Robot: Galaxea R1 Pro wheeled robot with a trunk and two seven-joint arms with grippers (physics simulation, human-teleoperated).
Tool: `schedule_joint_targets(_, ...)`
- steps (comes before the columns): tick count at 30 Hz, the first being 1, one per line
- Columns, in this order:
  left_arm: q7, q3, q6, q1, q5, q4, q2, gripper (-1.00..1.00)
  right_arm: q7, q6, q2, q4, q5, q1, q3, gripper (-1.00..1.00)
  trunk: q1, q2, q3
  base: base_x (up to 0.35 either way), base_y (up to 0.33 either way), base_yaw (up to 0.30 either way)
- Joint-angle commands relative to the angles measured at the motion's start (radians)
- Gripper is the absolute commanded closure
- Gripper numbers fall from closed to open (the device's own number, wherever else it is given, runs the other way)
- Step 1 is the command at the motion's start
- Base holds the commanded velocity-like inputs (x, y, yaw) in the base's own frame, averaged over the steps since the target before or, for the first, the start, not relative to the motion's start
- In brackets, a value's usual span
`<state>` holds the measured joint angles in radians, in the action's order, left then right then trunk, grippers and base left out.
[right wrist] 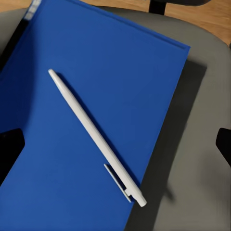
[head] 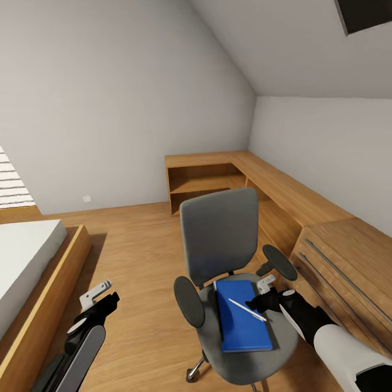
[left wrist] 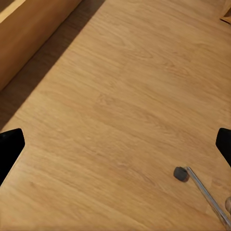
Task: In the bedroom, organize the workspace by keeping the computer under the desk, ensuring the monitor is on the desk, placing the keyboard on the desk next to the monitor, placing the mouse on the desk next to the keyboard, moving the folder from the swivel chair onto the desk next to the mouse, stacking the notebook on top of the folder with the pen on top of the notebook, and positioning the swivel chair next to the desk.
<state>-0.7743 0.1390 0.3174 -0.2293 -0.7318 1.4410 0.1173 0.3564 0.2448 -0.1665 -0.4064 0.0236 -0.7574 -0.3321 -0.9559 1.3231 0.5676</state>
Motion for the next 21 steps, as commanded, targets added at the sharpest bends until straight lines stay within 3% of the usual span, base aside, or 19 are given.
schedule_joint_targets(1, -0.008, 0.002, 0.003, -0.001, -0.004, 0.001, 0.001, -1.00, 0.003, 0.006, -0.001, -0.003, 0.002, 0.000, -0.002, -1.00, -0.004, 0.008, 0.004, 0.000, 0.000, 0.000)
schedule_joint_targets(21, -0.008, 0.002, 0.003, -0.001, -0.004, 0.002, 0.001, -1.00, 0.010, 0.004, -0.001, -0.009, 0.002, 0.000, -0.002, -1.00, -0.081, 0.148, 0.067, 0.000, 0.000, 0.000)
